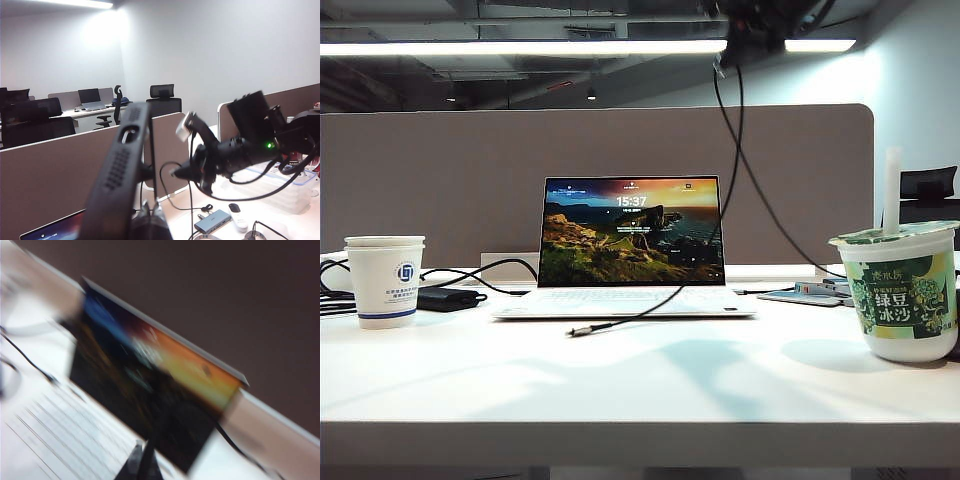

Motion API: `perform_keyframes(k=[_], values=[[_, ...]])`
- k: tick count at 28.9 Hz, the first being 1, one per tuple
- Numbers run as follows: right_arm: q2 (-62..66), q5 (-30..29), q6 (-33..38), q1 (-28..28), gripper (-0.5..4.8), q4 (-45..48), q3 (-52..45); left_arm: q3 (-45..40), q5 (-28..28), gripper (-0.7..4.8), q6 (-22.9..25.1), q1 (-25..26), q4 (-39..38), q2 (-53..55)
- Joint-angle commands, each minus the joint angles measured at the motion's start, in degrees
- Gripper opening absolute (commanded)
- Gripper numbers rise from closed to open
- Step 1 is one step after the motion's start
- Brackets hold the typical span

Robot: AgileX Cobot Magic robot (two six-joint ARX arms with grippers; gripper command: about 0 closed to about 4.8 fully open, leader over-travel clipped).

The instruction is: Pick up the black phone, pick up the charger plug, insert the charger plug into the phone's charging port, and finally place the connected phone back on the desk.

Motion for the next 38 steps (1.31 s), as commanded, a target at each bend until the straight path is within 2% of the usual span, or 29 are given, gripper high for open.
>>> perform_keyframes(k=[1,5,11,14,22,27,31,38], values=[[-0.8,-8.2,4.3,0.0,-0.02,6.3,0.2,0.5,0.0,-0.07,-0.2,0.1,2.3,-0.3],[-0.8,-17.4,7.4,0.0,-0.02,8.4,0.2,0.5,0.0,-0.07,-0.2,0.1,2.3,-0.3],[-0.8,-18.8,7.4,0.0,-0.02,8.9,0.2,0.5,0.0,-0.07,-0.2,0.1,2.3,-0.3],[-0.8,-23.2,8.2,0.0,-0.02,11.5,0.2,0.5,0.0,-0.07,-0.2,0.1,2.2,-0.3],[-1.2,-37.0,21.0,0.0,-0.02,21.6,0.2,0.5,0.0,-0.07,-0.2,0.1,2.2,-0.3],[-2.1,-43.4,29.0,0.0,-0.02,20.4,0.2,0.5,0.0,-0.07,-0.2,0.1,2.2,-0.3],[-3.1,-46.4,30.0,0.0,-0.02,20.0,0.2,0.5,0.0,-0.07,-0.2,0.1,2.2,-0.3],[-4.5,-46.7,33.1,-2.2,-0.02,19.6,0.2,0.5,0.0,-0.07,-0.3,0.1,2.3,-0.3]])
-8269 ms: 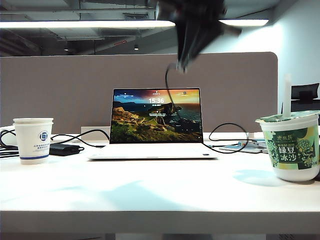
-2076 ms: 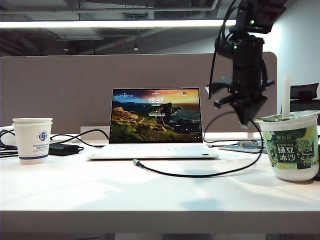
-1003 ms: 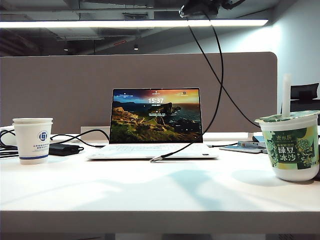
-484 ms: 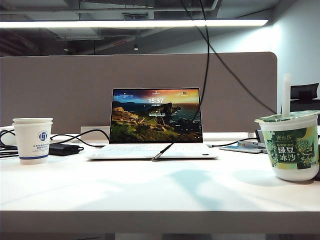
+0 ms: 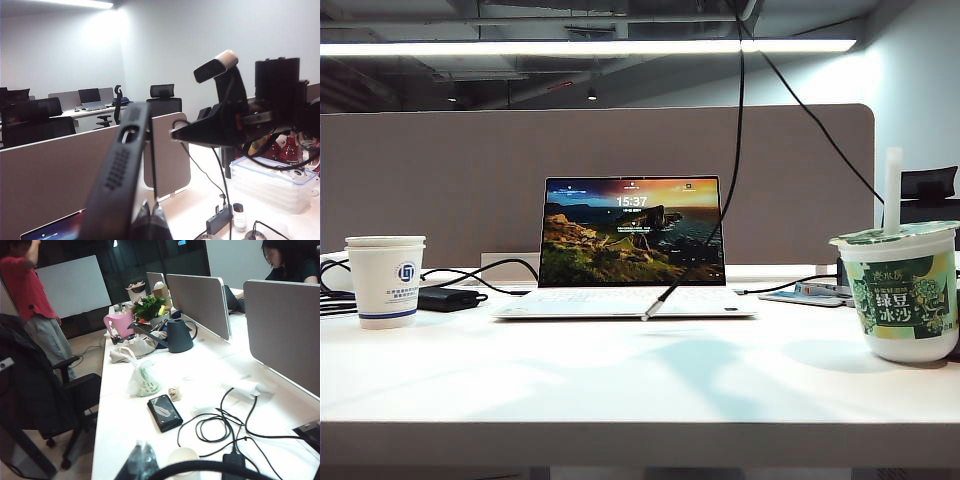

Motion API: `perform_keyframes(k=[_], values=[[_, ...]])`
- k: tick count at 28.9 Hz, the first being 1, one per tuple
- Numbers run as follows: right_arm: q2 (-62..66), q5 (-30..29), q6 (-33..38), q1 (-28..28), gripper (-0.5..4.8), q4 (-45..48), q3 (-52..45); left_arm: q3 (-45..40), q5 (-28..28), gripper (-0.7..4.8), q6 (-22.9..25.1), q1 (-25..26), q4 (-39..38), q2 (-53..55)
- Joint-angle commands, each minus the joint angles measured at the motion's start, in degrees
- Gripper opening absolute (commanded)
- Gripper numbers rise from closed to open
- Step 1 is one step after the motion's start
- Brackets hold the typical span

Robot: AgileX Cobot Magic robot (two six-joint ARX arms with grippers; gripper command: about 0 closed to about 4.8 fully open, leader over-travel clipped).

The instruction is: Pick up the black phone, pick up the charger plug, insert the charger plug into the phone's charging port, and finally place the connected phone back on the desk.

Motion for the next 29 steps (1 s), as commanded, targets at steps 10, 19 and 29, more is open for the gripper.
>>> perform_keyframes(k=[10,19,29], values=[[-0.9,-1.3,3.0,-7.7,-0.03,-9.3,0.2,0.5,0.0,-0.07,-1.6,0.1,2.3,-0.4],[-0.5,15.0,-8.6,-7.3,-0.02,-22.3,0.2,0.5,0.0,-0.07,-1.6,0.1,2.4,-0.4],[6.4,33.4,-19.5,-4.3,-0.02,-24.3,0.2,0.5,0.0,-0.07,-1.7,0.1,2.3,-0.3]])
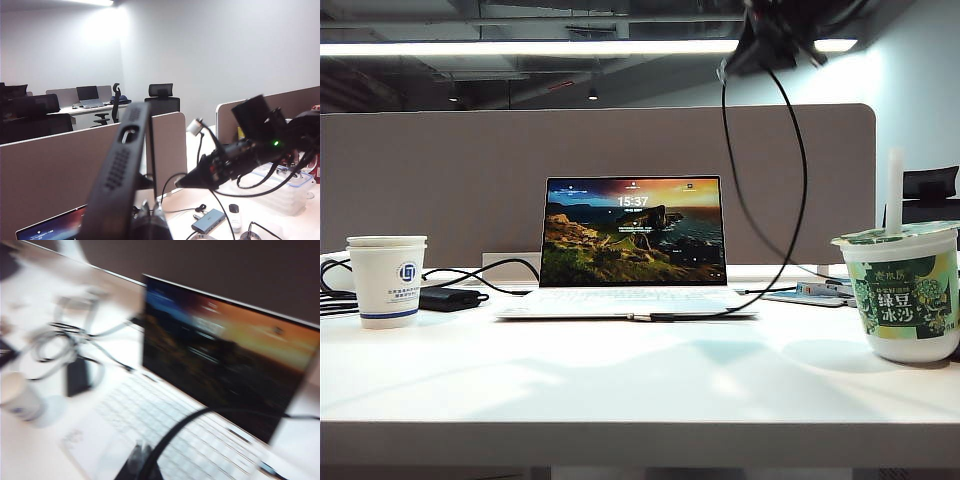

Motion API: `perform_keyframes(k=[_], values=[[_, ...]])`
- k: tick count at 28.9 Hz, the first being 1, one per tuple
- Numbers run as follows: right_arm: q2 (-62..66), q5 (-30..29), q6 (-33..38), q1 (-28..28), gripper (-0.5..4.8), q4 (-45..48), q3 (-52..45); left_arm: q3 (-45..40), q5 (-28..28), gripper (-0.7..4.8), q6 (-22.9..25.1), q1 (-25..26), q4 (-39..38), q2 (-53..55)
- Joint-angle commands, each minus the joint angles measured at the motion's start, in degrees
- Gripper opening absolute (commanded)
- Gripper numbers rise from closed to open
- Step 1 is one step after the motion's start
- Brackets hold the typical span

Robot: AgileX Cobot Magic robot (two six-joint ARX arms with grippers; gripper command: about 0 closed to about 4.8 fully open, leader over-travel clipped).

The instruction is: Pick up the black phone, pick up the charger plug, insert the charger plug into the phone's charging port, and finally place the connected phone back on the desk.

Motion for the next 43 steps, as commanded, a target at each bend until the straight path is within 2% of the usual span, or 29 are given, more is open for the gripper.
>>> perform_keyframes(k=[1,3,6,7,9,11,12,14,16,24,26,29,30,32,33,34,37,38,39,43], values=[[2.9,4.8,-0.4,0.0,-0.02,0.9,0.2,0.5,0.0,-0.07,-0.2,0.1,2.4,-0.3],[5.0,7.5,-0.3,0.0,-0.02,0.6,0.2,0.5,0.0,-0.07,-0.2,0.1,2.4,-0.3],[7.4,7.6,0.2,0.0,-0.02,0.5,0.2,0.5,0.0,-0.07,-0.2,0.1,2.4,-0.3],[7.8,6.9,0.2,0.0,0.19,0.5,0.2,0.5,0.0,-0.07,-0.2,0.1,2.4,-0.3],[7.8,6.2,0.2,0.0,1.28,0.6,0.2,0.5,0.0,-0.07,-0.2,0.1,2.4,-0.3],[7.7,4.8,0.2,0.0,3.14,0.7,0.2,0.5,0.0,-0.07,-0.2,0.1,2.4,-0.3],[7.6,3.7,0.2,0.0,3.64,0.8,0.3,0.5,0.0,-0.07,-0.2,0.1,2.4,-0.3],[7.1,2.0,0.0,0.0,3.85,1.3,0.3,0.5,0.0,-0.07,-0.2,0.1,2.4,-0.3],[6.3,1.4,0.1,0.1,4.79,2.0,0.3,0.5,0.0,-0.07,-0.2,0.1,2.4,-0.3],[0.7,3.3,-1.5,1.5,4.79,-0.3,0.3,0.5,0.0,-0.07,-0.2,0.1,2.4,-0.3],[0.7,2.7,-4.5,4.1,4.67,-3.9,0.3,0.5,0.0,-0.07,-0.2,0.1,2.4,-0.3],[1.6,5.4,-12.4,9.4,4.58,-11.5,0.3,0.5,0.0,-0.07,-0.2,0.1,2.5,-0.3],[2.3,7.1,-16.8,12.3,4.32,-14.7,0.2,0.5,0.0,-0.07,-0.2,0.1,2.5,-0.3],[3.9,11.2,-20.8,16.2,3.98,-17.0,0.2,0.5,0.0,-0.07,-0.2,0.1,2.5,-0.3],[4.5,12.5,-21.3,17.3,3.93,-17.1,0.2,0.5,0.0,-0.07,-0.2,0.1,2.6,-0.3],[6.0,13.7,-22.3,19.0,3.68,-17.3,0.2,0.5,0.0,-0.07,-0.2,0.1,2.6,-0.3],[9.3,13.4,-22.2,20.6,3.54,-17.2,0.3,0.5,0.0,-0.07,-0.2,0.1,2.7,-0.3],[11.1,13.9,-22.2,21.0,2.98,-17.1,0.2,0.5,0.0,-0.07,-0.2,0.1,2.7,-0.4],[12.0,14.1,-22.2,21.0,2.66,-17.0,0.3,0.5,0.0,-0.07,-0.2,0.1,2.7,-0.4],[16.1,14.5,-22.2,21.1,2.61,-15.3,0.2,0.5,0.0,-0.07,-0.2,0.1,2.7,-0.4]])
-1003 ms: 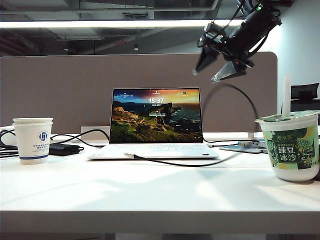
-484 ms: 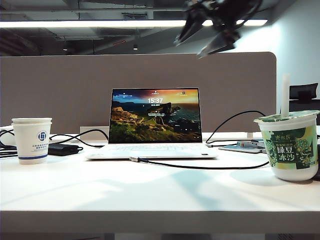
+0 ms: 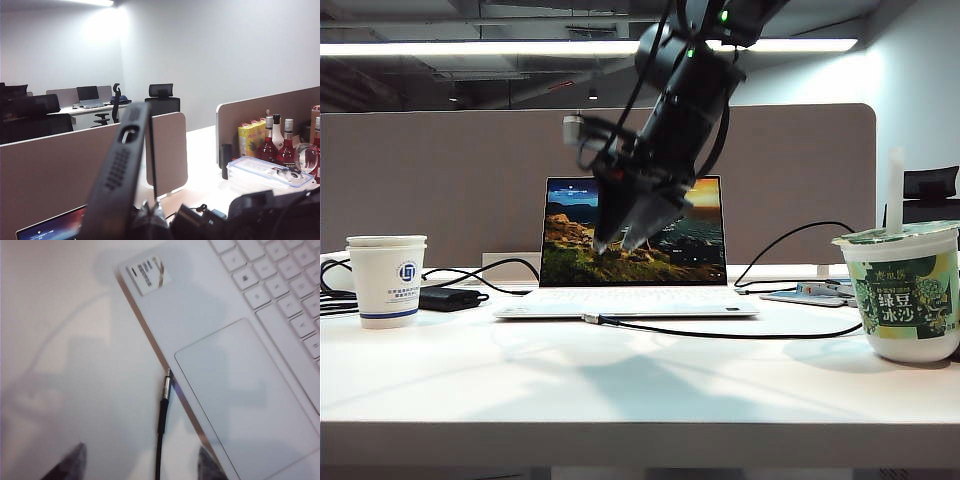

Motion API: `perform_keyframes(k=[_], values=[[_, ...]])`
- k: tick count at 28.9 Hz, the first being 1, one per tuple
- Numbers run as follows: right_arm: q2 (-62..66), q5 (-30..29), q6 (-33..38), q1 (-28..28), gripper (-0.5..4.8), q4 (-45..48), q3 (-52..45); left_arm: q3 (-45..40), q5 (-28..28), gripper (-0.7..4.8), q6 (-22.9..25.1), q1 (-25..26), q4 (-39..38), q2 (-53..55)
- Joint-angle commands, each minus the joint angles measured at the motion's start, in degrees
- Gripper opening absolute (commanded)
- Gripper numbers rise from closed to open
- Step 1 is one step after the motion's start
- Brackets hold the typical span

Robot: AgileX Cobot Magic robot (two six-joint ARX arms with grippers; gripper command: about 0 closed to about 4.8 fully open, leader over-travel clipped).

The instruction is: Pick up the black phone, pick up the charger plug, insert the charger plug into the phone's charging port, and finally place the connected phone back on the desk.

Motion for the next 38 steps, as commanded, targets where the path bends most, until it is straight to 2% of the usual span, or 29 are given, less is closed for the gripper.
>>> perform_keyframes(k=[1,10,13,15,18,19,24,25,27,32,37,38], values=[[2.4,0.0,-0.2,0.1,2.61,3.0,0.2,0.5,0.1,-0.07,-0.2,0.1,2.7,-0.4],[6.7,0.4,-0.1,0.6,2.61,7.8,0.2,0.5,0.0,-0.07,-0.2,0.1,2.7,-0.4],[8.1,2.7,0.0,0.9,2.55,7.8,0.2,0.5,0.0,-0.07,-0.2,0.1,2.8,-0.4],[8.8,5.0,0.0,1.1,1.8,8.2,0.2,0.5,0.0,-0.07,-0.2,0.1,2.9,-0.4],[9.4,5.2,0.0,1.2,1.36,8.1,0.2,0.5,0.0,-0.07,-0.2,0.1,2.9,-0.4],[9.9,5.1,0.0,1.2,1.0,7.8,0.2,0.5,0.0,-0.07,-0.2,0.1,2.9,-0.4],[10.3,5.1,-0.5,1.3,0.88,7.3,0.2,0.5,0.0,-0.07,-0.2,0.1,2.9,-0.4],[10.3,5.1,-1.2,1.3,0.36,7.0,0.2,0.5,0.0,-0.07,-0.2,0.1,2.9,-0.4],[10.2,5.1,-5.0,1.4,0.08,4.8,0.2,0.5,0.0,-0.07,-0.2,0.1,2.9,-0.4],[8.9,5.1,-11.5,1.4,-0.01,-0.3,0.2,0.5,0.0,-0.07,-0.2,0.1,2.9,-0.4],[6.2,4.7,-26.1,1.4,0.03,-7.1,0.2,0.5,0.0,-0.07,-0.2,0.1,2.9,-0.4],[5.6,4.6,-29.0,1.4,0.18,-8.6,0.2,0.5,0.0,-0.07,-0.2,0.1,2.9,-0.4]])
